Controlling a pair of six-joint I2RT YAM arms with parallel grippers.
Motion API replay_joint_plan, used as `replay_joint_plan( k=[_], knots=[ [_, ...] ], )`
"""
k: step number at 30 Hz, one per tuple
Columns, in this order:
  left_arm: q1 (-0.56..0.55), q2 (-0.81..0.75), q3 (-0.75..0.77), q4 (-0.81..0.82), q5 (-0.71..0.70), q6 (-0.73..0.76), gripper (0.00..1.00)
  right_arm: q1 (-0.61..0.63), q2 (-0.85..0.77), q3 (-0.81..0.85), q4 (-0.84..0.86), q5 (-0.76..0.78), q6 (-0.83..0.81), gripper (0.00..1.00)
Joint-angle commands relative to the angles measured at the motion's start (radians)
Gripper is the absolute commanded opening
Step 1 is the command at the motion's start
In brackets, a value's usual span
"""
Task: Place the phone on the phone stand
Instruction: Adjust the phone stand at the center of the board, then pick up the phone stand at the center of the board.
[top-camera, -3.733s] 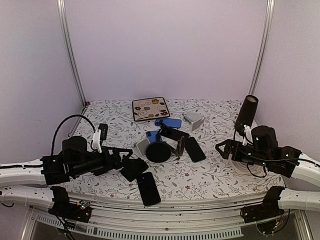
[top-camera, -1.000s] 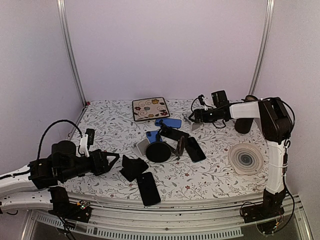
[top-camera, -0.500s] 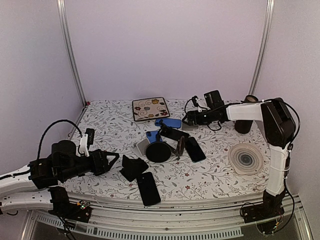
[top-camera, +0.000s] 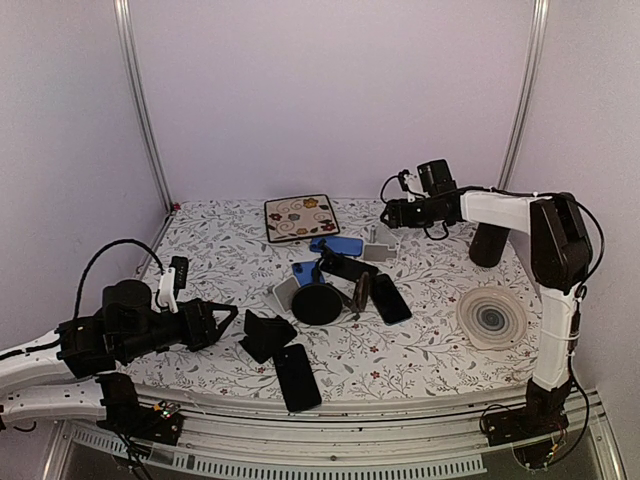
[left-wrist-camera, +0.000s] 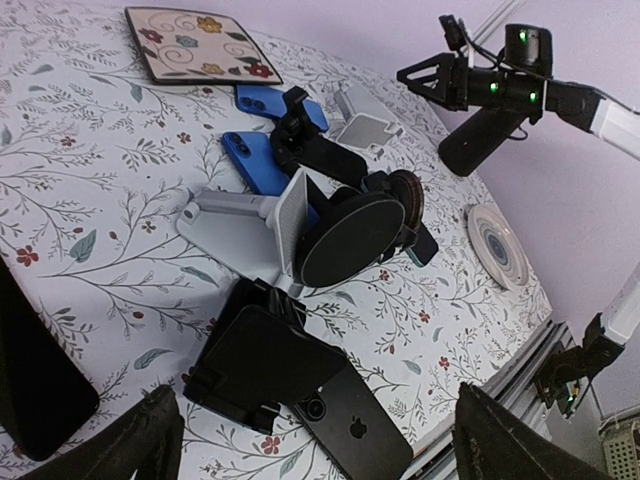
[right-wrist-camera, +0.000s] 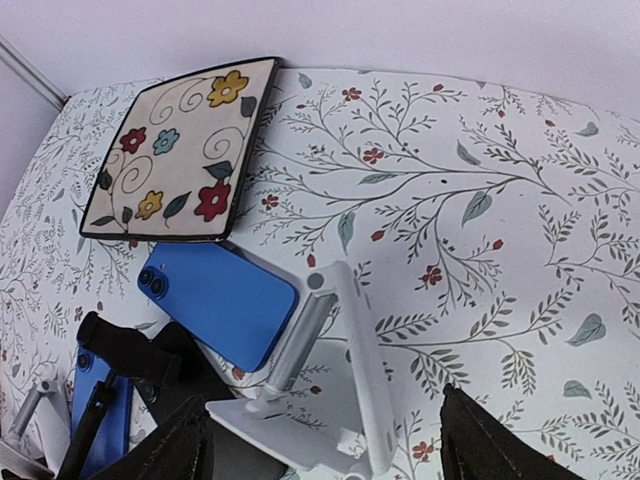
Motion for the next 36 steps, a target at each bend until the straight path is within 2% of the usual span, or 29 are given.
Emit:
replay_joint_plan(
  k=[1,11,22,30,36],
  knots=[
    [0.017,-0.006,0.008,-0.005,0.011,0.018,0.94,-0.011,0.077,0.063,-0.063,0.009,-0.056,0.76],
    [0.025,-0.006,0.011,-0.005,0.019,0.02,0.94,-0.012,0.179,0.14,-0.108,-0.04,-0.098,0.62],
    [0.029,-0.016,0.013,-0.021,0.021,0.017,0.94,-0.035,0.203,0.136,-0.101,-0.064,-0.03,0.37],
    [0.032,-0.023,0.009,-0.02,0.022,0.016,0.94,-0.038,0.136,0.034,-0.045,-0.081,0.008,0.13],
    [0.033,-0.017,-0.002,-0.005,0.029,0.015,0.94,-0.06,-0.003,-0.139,0.047,-0.084,0.071,0.06]
  ],
)
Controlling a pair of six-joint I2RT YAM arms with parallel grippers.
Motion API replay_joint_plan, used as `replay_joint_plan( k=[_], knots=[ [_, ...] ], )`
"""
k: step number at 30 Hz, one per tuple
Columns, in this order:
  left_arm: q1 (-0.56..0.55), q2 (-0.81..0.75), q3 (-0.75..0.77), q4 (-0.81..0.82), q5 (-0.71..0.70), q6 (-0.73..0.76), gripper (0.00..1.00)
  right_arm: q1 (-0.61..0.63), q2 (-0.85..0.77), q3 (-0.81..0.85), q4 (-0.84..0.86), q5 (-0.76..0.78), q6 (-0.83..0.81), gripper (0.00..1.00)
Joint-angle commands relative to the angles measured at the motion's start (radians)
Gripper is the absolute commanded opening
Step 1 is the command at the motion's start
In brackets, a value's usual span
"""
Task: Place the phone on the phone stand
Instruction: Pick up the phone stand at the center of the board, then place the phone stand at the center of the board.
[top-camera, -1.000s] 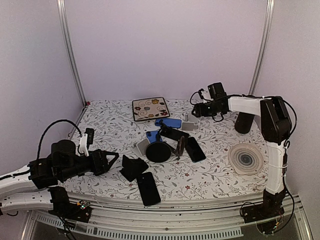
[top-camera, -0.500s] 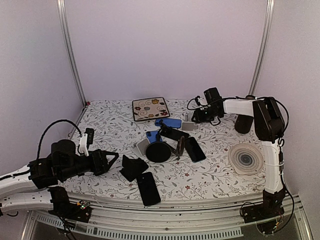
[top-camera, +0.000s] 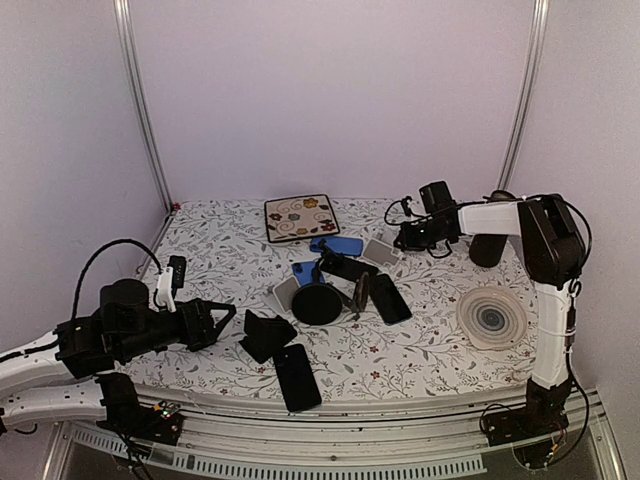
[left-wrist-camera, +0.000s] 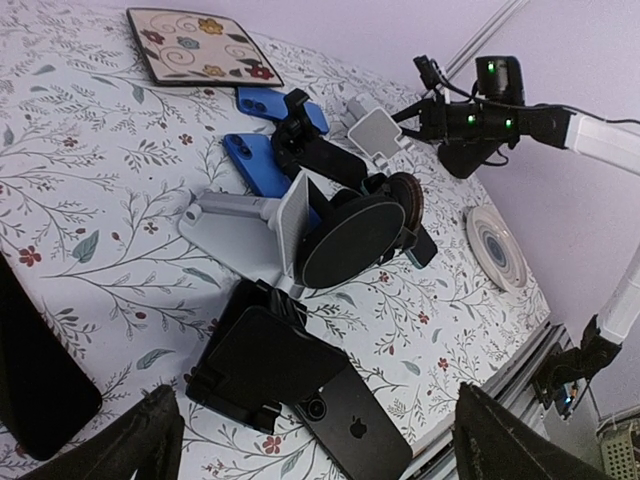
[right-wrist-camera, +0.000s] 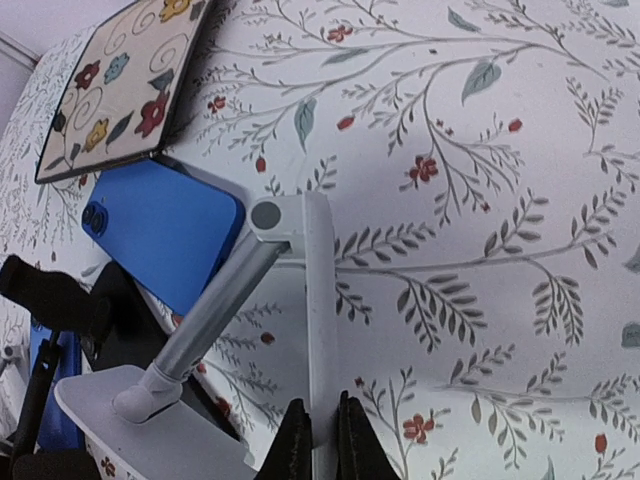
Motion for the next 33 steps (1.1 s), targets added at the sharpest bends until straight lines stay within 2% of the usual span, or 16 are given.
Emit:
replay_joint_plan(
  k=[1,9,15,27,33],
  knots=[
    [0.013,0.0,-0.004,0.011,0.013,0.011,0.94,-0.019,-0.131,-0.135,0.072,-0.014,0.062,0.06],
    [0.016,0.019,-0.019,0.046,0.033,0.01,0.94,-0.055,-0.358,-0.45,0.232,-0.062,0.157,0.05],
    [0.018,0.027,-0.027,0.063,0.043,0.008,0.94,-0.133,-0.46,-0.619,0.304,-0.109,0.192,0.05],
    [0.02,0.045,-0.026,0.083,0.045,0.01,0.94,-0.235,-0.42,-0.68,0.343,-0.304,0.164,0.05],
    [0.02,0.051,-0.028,0.086,0.047,0.009,0.94,-0.252,-0.388,-0.683,0.343,-0.33,0.16,0.07]
  ],
)
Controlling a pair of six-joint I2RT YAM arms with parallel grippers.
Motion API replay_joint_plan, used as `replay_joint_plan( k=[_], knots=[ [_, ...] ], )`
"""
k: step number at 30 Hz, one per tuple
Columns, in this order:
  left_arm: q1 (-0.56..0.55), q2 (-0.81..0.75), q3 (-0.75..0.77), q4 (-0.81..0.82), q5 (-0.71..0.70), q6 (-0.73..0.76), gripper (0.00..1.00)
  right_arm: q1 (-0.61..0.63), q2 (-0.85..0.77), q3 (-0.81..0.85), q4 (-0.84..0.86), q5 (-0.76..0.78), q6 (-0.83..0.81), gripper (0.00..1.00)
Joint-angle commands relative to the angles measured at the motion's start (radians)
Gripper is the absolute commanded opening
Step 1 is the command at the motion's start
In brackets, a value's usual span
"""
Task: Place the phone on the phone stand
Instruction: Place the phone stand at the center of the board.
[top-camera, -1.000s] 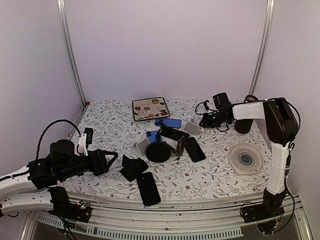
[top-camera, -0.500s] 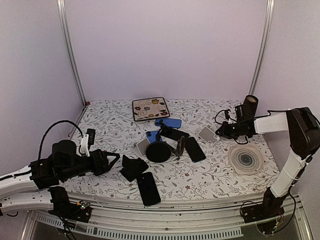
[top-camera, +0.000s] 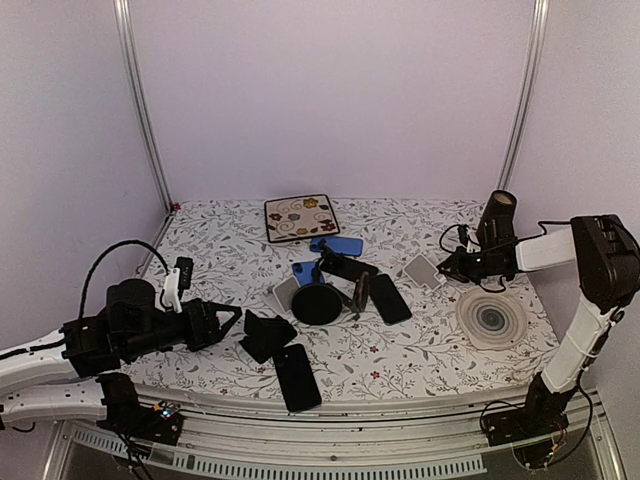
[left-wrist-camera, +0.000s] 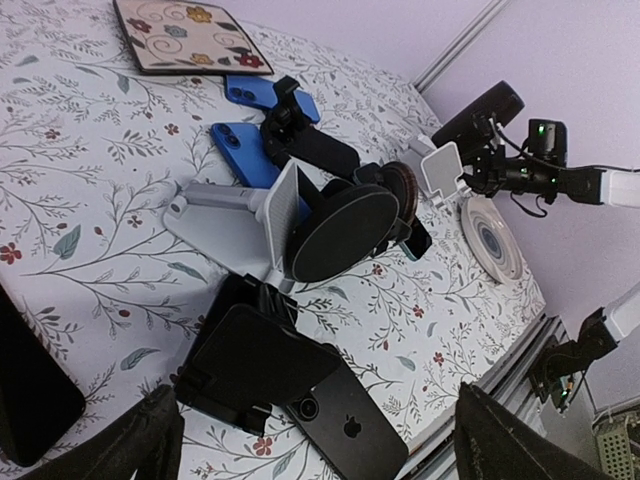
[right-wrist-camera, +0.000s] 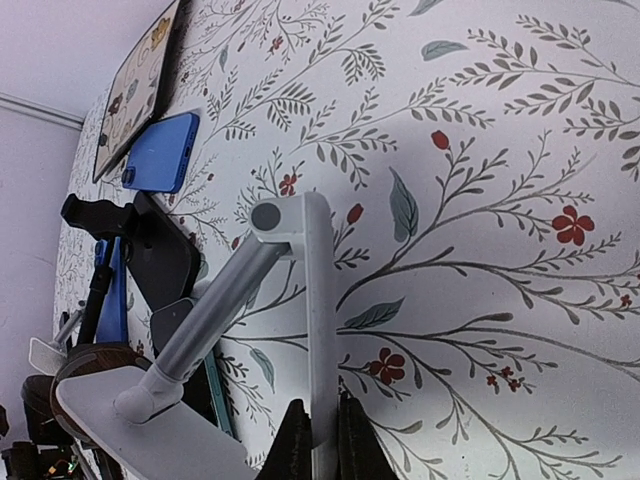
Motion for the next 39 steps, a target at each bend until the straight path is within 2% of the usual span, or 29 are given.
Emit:
replay_joint_plan(
  k=[1,7,19,31,39],
  knots=[
    [0.013,0.007,-0.012,0.025,0.008,0.008,0.94,-0.014,0.029,-0.004,0.045,-0.063,-0.012,0.08],
    [0.013,0.008,-0.013,0.026,0.011,0.007,0.94,-0.016,0.04,-0.006,0.043,-0.057,-0.007,0.11],
    [0.014,0.01,-0.012,0.025,0.01,0.009,0.94,-0.016,0.029,-0.003,-0.001,0.034,-0.013,0.37],
    [0.014,0.028,-0.018,0.05,0.017,0.004,0.94,-0.016,-0.02,0.009,-0.078,0.169,-0.034,0.54],
    [0.015,0.047,-0.021,0.07,0.019,0.008,0.94,-0.016,-0.11,-0.007,-0.125,0.243,-0.032,0.65]
  ],
)
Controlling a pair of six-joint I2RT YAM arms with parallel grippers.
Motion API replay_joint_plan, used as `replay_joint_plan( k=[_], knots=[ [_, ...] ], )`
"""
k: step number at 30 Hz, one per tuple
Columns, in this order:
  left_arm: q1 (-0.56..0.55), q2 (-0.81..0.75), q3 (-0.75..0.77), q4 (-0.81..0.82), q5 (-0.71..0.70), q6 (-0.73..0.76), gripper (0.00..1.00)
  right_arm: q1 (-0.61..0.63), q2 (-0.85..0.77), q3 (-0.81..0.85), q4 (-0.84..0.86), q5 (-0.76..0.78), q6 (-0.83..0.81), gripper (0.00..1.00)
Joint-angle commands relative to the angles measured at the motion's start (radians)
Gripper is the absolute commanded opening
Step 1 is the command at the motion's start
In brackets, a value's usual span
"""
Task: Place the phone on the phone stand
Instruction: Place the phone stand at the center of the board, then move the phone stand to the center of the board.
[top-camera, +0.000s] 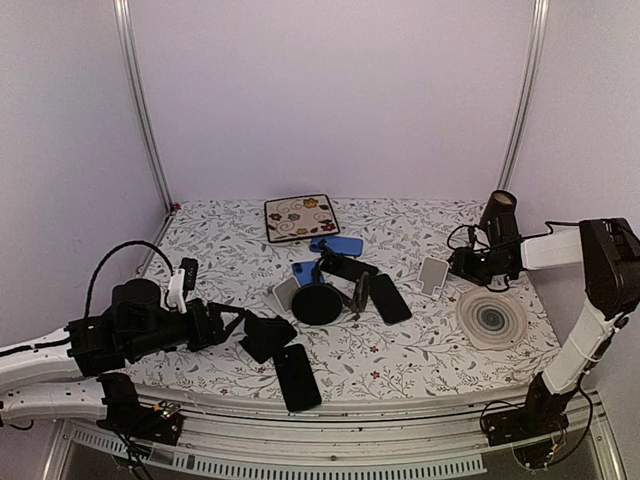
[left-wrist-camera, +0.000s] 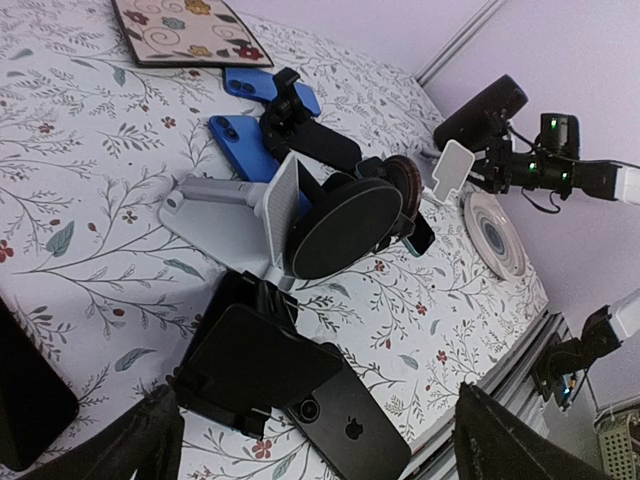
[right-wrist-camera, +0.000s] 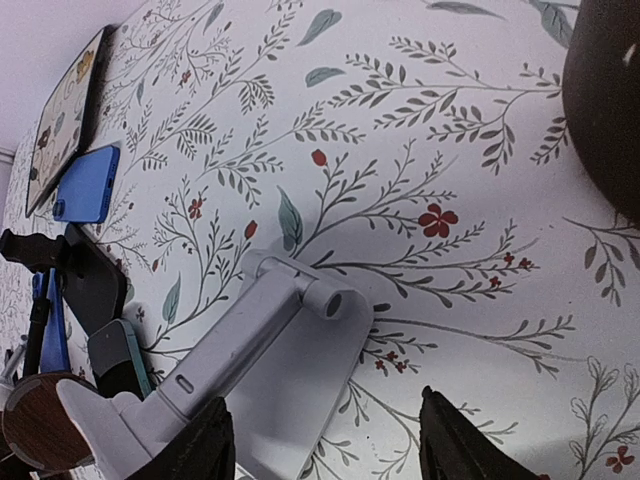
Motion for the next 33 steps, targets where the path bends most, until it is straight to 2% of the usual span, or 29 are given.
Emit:
replay_joint_plan(
  k=[1,8,15,20,24,27,33],
  knots=[
    [0.011,0.011,-0.014,0.031,0.006,0.01,0.94,-0.004,-0.085,-0.008,-0.037,0.059,-0.006,0.66],
    [0.018,0.014,-0.009,0.035,0.006,0.025,0.94,-0.004,-0.2,-0.041,-0.074,0.09,-0.005,0.76],
    [0.036,0.016,0.0,0.033,0.012,0.048,0.94,0.005,-0.358,-0.102,-0.112,0.103,0.007,0.79],
    [0.052,0.032,0.007,0.032,0.019,0.068,0.94,0.108,-0.458,-0.134,-0.138,0.129,0.027,0.79],
    [0.065,0.038,0.012,0.033,0.026,0.078,0.94,0.235,-0.493,-0.175,-0.131,0.156,0.07,0.74],
    [0.078,0.038,0.012,0.033,0.033,0.086,0.94,0.331,-0.485,-0.205,-0.098,0.157,0.117,0.67],
    [0.097,0.04,0.014,0.032,0.048,0.093,0.94,0.386,-0.403,-0.259,0.018,0.108,0.185,0.42]
  ],
)
